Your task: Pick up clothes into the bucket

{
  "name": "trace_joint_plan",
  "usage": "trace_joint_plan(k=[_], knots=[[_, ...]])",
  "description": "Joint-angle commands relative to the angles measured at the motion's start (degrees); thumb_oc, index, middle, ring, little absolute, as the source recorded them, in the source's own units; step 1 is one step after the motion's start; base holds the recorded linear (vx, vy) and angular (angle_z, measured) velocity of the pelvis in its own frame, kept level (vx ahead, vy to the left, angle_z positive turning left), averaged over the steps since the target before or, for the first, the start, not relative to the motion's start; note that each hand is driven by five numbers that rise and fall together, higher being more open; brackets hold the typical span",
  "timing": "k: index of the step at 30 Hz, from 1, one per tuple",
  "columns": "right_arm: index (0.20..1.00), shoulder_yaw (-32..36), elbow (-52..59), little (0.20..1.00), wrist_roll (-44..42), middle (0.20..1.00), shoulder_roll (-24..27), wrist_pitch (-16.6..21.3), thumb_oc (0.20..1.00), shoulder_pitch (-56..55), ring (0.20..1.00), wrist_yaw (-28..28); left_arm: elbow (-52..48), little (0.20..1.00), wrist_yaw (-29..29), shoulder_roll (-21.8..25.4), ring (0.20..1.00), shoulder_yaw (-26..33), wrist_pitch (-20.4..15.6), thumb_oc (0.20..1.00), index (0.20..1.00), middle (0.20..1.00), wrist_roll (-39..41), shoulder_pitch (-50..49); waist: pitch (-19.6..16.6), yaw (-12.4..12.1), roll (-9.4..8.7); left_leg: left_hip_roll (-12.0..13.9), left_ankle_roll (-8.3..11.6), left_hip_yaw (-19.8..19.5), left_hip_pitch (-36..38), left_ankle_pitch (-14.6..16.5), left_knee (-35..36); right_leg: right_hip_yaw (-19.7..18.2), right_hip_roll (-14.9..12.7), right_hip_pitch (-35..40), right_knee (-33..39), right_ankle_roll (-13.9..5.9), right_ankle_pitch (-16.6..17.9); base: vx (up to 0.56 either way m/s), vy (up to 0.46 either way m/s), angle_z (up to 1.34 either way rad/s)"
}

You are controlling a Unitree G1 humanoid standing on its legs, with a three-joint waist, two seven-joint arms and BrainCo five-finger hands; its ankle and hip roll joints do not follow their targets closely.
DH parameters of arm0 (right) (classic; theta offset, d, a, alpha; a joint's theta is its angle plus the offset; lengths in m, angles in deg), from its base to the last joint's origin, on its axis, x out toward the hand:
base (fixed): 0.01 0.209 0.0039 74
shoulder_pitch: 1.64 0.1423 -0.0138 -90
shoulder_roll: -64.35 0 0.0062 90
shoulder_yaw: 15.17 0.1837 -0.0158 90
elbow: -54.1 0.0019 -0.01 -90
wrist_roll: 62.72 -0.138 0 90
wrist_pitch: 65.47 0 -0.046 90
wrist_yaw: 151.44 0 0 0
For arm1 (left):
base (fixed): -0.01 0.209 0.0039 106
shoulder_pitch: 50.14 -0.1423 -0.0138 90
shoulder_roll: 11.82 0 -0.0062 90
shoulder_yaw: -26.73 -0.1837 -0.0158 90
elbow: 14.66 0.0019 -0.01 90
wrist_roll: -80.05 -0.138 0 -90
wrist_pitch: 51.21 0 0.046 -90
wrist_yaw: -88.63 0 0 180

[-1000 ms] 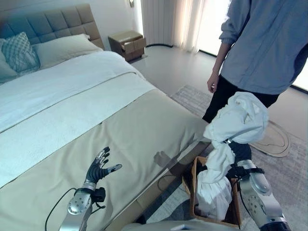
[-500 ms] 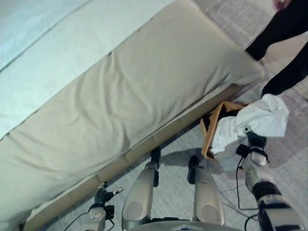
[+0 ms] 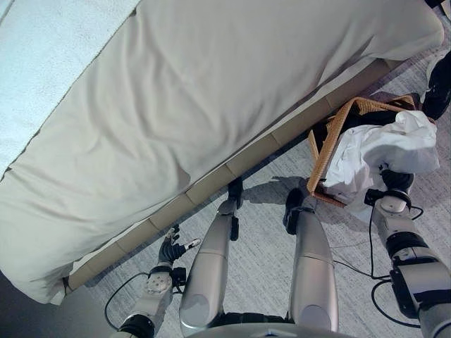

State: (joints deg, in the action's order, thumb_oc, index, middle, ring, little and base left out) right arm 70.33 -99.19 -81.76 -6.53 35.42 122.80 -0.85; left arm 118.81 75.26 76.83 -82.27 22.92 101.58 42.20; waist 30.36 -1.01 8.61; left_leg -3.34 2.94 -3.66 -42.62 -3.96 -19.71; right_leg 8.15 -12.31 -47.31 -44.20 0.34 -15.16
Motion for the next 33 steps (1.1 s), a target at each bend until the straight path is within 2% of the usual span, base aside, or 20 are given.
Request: trace_joint_plan(k=[1,2,3,11,22,26,27,28,29,30,32,33], knots=[[0.347,-1.73,-2.26,0.347,3.09,0.347,7.19,0.23,0.347,0.57,0.347,-2.86,-0.26,1.0,-2.19,-1.39,1.0,-2.45,-1.15,1.0,1.0,1.0,2.21,-0.12,-0.57,-0.1,2.22,-0.99,-1.52,2.18,-0.27,9.34,-10.16,-2.86,1.36,-0.73,2.44,-2.73,3.37,0.0,0.0,0.0],[0.931,-2.24,-3.04,0.931,3.31,0.931,7.49,-0.18,0.931,1.15,0.931,-3.0,-0.01,1.0,-2.45,-1.42,1.0,-2.52,-1.13,1.0,1.0,1.0,2.26,0.02,-0.57,-0.1,2.19,-0.95,-1.52,2.26,-0.9,9.44,-10.55,-3.02,1.38,-1.32,2.26,-2.71,3.38,0.0,0.0,0.0],[1.0,-2.32,-3.11,1.0,3.29,1.0,7.51,-0.16,1.0,1.28,1.0,-2.99,0.01,1.0,-2.45,-1.46,1.0,-2.48,-1.14,1.0,1.0,1.0,2.26,0.07,-0.57,-0.08,2.19,-0.95,-1.52,2.28,-0.98,9.46,-10.61,-3.05,1.38,-1.42,2.21,-2.71,3.37,0.0,0.0,0.0],[1.0,-4.15,-4.67,1.0,3.55,1.0,6.47,-0.71,1.0,2.44,1.0,-3.19,0.71,1.0,-3.72,-1.77,1.0,-3.18,-1.41,1.0,1.0,1.0,3.22,0.6,-0.57,-0.1,1.81,-1.08,-1.58,2.69,-2.36,9.39,-10.03,-3.0,1.41,-3.1,2.93,-2.88,3.92,0.0,0.001,-0.01],[1.0,-3.33,-3.68,1.0,1.53,1.0,-1.2,0.22,1.0,-2.02,1.0,-2.95,2.73,1.0,-5.45,-0.92,1.0,-0.71,-1.68,1.0,1.0,1.0,2.31,3.03,-0.57,0.27,-0.54,-1.06,-2.26,2.56,-2.18,9.93,-10.66,-2.66,1.8,-1.55,5.03,-3.3,5.01,0.0,0.0,0.0],[1.0,-3.6,0.96,1.0,2.64,1.0,-5.89,0.89,1.0,-8.5,1.0,-0.97,3.87,1.0,-5.03,0.11,1.0,2.54,-1.83,1.0,1.0,1.0,2.11,3.49,-0.57,0.69,-3.01,-0.47,-2.21,2.25,0.95,10.0,-9.9,-1.78,1.91,2.72,8.02,-3.79,6.17,-0.02,0.003,0.06],[1.0,-3.59,1.08,1.0,2.68,1.0,-5.96,0.84,1.0,-8.63,1.0,-1.01,3.87,1.0,-5.0,0.16,1.0,2.55,-1.83,1.0,1.0,1.0,2.11,3.41,-0.57,0.7,-3.04,-0.46,-2.21,2.23,1.09,9.97,-9.8,-1.75,1.93,2.87,8.13,-3.79,6.2,-0.02,0.022,0.08],[1.0,-3.66,6.05,1.0,2.55,1.0,-7.68,1.94,1.0,-12.03,1.0,1.39,4.34,1.0,-4.28,0.75,1.0,4.56,-1.78,1.0,1.0,1.0,1.79,3.61,-0.57,0.92,-4.66,0.03,-2.16,2.12,3.97,10.07,-8.9,-1.37,2.38,5.89,10.27,-4.1,7.11,0.0,0.0,0.0],[1.0,-3.47,7.56,1.0,2.8,1.0,-7.96,2.16,1.0,-13.42,1.0,2.66,4.55,1.0,-3.65,1.23,1.0,5.49,-1.56,1.0,1.0,1.0,1.44,3.71,-0.57,0.95,-5.35,0.28,-2.17,2.13,5.57,10.15,-8.43,-1.2,2.56,7.52,11.27,-4.35,7.63,-0.09,0.035,-0.15],[1.0,-3.34,9.0,1.0,2.91,1.0,-8.23,2.58,1.0,-14.37,1.0,3.75,4.65,1.0,-3.16,1.72,1.0,6.44,-1.51,1.0,1.0,1.0,1.27,4.22,-0.57,0.98,-5.98,0.46,-2.31,2.31,5.78,8.07,-7.21,-0.57,2.59,8.24,13.34,-4.05,10.07,-0.07,0.025,-0.24],[1.0,-2.99,9.26,1.0,2.94,1.0,-8.93,2.69,1.0,-15.76,1.0,4.72,5.22,1.0,-2.49,2.06,1.0,7.17,-1.29,1.0,1.0,1.0,0.78,4.3,-0.57,0.97,-6.66,0.63,-2.27,2.25,7.88,8.12,-6.51,-0.35,2.66,10.69,14.85,-4.27,10.52,-0.03,0.016,-0.19],[1.0,-3.02,9.76,1.0,3.32,1.0,-10.23,2.72,1.0,-18.1,1.0,7.21,6.82,1.0,-0.98,2.51,1.0,8.53,-1.0,1.0,1.0,1.0,-0.2,4.47,-0.57,0.74,-7.81,0.98,-2.17,2.35,12.66,8.35,-4.94,-0.2,2.99,15.8,17.61,-4.65,11.33,0.03,0.008,-0.07]])
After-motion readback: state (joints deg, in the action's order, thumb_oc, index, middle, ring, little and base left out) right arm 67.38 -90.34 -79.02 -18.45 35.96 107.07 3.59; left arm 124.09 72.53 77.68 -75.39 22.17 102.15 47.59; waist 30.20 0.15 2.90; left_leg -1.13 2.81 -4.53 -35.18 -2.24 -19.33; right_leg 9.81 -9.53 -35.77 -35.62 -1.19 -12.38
